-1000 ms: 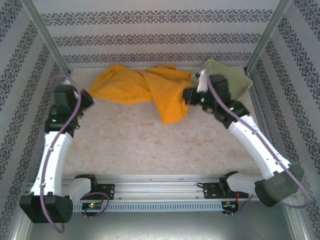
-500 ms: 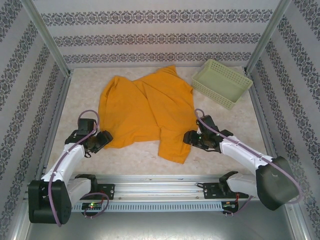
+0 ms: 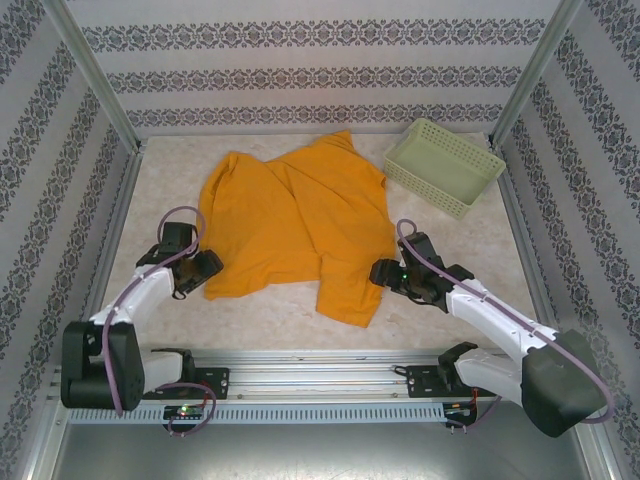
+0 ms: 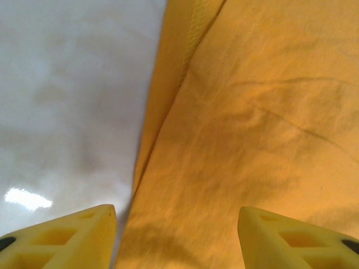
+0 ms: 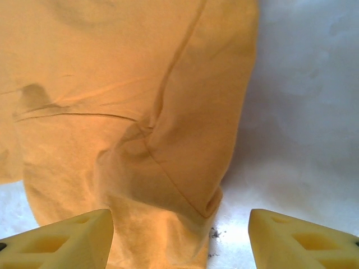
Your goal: Fold the inside-out t-shirt
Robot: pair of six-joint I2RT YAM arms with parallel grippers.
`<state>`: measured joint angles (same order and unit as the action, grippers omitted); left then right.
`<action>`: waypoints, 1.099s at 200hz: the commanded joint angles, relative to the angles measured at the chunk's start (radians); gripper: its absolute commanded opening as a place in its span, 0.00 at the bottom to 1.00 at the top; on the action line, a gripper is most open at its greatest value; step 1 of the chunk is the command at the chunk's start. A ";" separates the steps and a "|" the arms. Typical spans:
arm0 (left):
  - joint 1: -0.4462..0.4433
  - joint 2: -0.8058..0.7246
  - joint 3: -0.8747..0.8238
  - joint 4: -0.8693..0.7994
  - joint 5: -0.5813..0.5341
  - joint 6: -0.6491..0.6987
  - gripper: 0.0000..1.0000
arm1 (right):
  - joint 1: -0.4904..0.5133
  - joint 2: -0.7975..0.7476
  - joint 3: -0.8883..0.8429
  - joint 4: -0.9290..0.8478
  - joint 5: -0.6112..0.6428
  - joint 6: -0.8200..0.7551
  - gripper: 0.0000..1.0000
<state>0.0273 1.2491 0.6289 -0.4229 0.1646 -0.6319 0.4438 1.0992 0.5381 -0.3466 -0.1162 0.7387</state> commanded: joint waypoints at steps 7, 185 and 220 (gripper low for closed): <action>-0.006 0.103 0.098 0.102 -0.013 0.018 0.54 | 0.021 0.004 -0.022 0.011 0.047 0.018 0.65; -0.015 0.394 0.274 0.074 -0.053 0.039 0.47 | 0.027 -0.030 -0.007 -0.030 0.075 0.013 0.65; -0.016 0.418 0.287 0.069 -0.050 0.043 0.40 | 0.027 -0.049 -0.010 -0.050 0.087 0.016 0.65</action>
<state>0.0254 1.6466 0.8875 -0.3359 0.1188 -0.6060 0.4564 1.0706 0.5278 -0.3656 -0.0628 0.7387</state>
